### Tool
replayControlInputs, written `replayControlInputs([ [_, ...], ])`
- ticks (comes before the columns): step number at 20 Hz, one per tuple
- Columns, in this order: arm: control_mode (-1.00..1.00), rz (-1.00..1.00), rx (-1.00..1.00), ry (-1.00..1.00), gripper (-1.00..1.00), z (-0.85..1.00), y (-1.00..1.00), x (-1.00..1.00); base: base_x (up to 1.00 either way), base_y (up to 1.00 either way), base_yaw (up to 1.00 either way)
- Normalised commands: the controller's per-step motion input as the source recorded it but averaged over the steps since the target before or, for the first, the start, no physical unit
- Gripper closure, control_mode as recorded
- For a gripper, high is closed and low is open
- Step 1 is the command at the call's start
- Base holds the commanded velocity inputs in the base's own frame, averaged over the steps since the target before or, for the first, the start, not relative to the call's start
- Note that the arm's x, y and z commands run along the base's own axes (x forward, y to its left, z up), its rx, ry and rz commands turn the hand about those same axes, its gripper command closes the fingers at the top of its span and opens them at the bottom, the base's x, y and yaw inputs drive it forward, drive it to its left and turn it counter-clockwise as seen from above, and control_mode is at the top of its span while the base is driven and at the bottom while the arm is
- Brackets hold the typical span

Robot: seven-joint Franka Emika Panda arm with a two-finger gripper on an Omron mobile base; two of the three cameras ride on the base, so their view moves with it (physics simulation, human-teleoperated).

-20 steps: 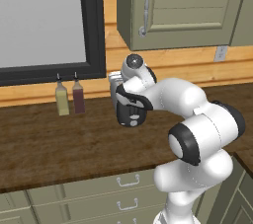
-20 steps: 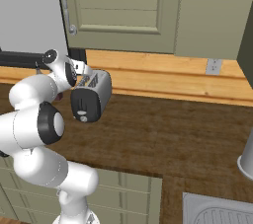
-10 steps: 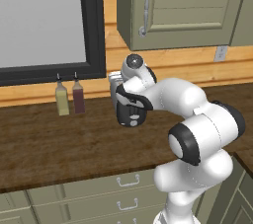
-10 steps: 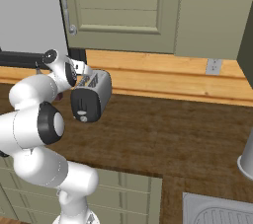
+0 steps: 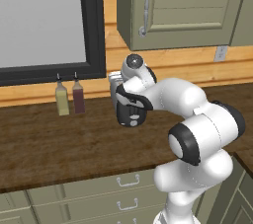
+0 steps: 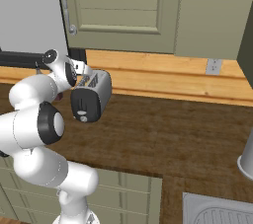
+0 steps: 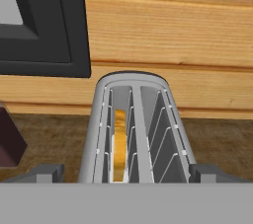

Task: Start the toaster. Once the lever pops up, take the bread to the plate on the dining counter.

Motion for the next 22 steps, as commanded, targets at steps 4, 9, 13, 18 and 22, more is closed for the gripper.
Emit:
replayControlInputs([
  [4, -1.0, 0.0, 0.0, 0.0, -1.0, 0.0, 0.0, 0.0, 0.0, 0.0, 0.0],
  [9, -1.0, 0.0, 0.0, 0.0, -1.0, 0.0, 0.0, 0.0, 0.0, 0.0, 0.0],
  [13, -1.0, 0.0, 0.0, 0.0, -1.0, 0.0, 0.0, 0.0, 0.0, 0.0, 0.0],
  [18, -1.0, 0.0, 0.0, 0.0, -1.0, 0.0, 0.0, 0.0, 0.0, 0.0, 0.0],
  [22, -1.0, 0.0, 0.0, 0.0, -1.0, 0.0, 0.0, 0.0, 0.0, 0.0, 0.0],
])
